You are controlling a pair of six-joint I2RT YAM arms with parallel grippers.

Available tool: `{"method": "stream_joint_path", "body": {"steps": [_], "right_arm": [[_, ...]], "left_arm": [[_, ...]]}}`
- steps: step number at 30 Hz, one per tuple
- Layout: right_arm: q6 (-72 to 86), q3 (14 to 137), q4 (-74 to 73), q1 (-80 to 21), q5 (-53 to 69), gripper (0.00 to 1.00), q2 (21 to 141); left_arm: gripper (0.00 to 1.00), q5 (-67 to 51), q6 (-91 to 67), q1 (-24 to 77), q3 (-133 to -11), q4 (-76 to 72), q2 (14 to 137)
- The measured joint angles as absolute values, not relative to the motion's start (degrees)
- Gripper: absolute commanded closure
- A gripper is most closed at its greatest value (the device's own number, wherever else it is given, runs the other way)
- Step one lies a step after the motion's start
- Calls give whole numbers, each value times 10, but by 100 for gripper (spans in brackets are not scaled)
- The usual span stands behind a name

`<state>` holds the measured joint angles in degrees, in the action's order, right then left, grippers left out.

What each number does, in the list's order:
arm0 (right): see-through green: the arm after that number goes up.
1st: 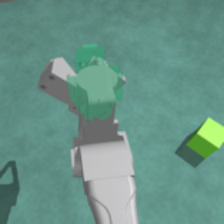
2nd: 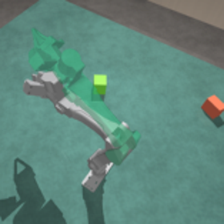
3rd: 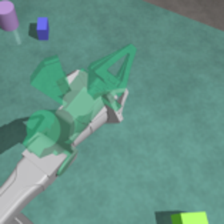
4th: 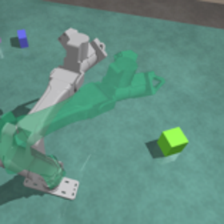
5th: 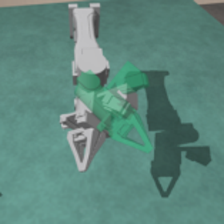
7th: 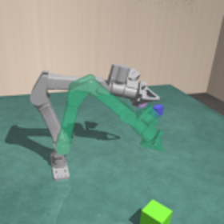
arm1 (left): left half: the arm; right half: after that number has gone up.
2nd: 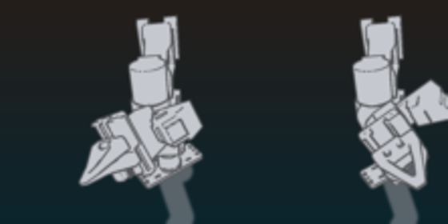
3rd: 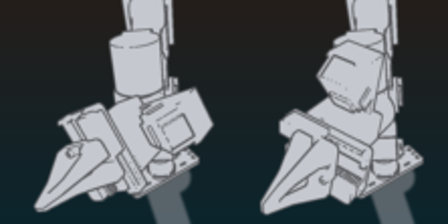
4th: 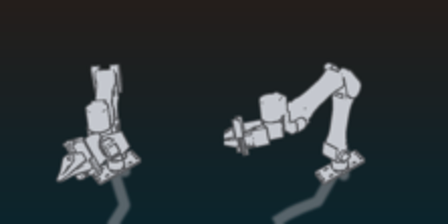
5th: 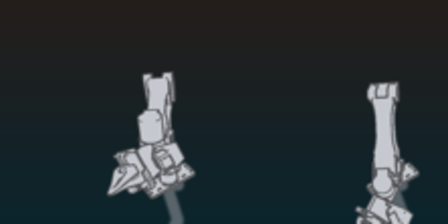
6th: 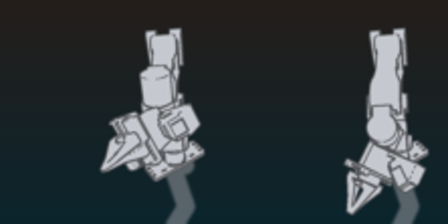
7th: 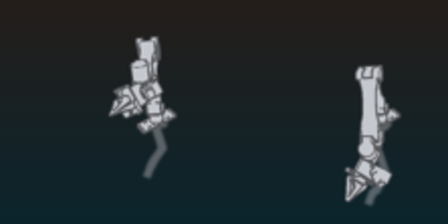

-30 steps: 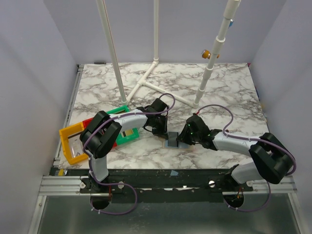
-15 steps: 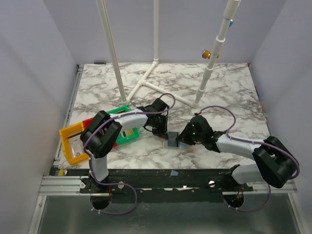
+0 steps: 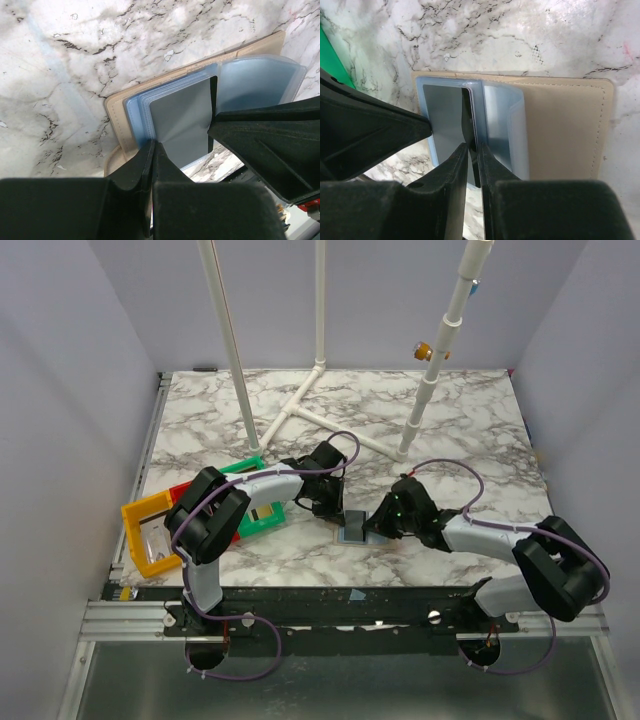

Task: Take the credit cards out of the card holder
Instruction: Remove the credit card from the card holder.

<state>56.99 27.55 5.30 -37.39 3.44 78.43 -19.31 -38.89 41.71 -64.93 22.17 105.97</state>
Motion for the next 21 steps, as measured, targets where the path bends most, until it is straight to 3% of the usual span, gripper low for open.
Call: {"method": "stream_joint_path", "body": {"steps": [21], "right_arm": [[583, 255, 95, -361, 73, 85, 791]], "left_arm": [[100, -193, -389, 417, -649, 222, 1060]]}}
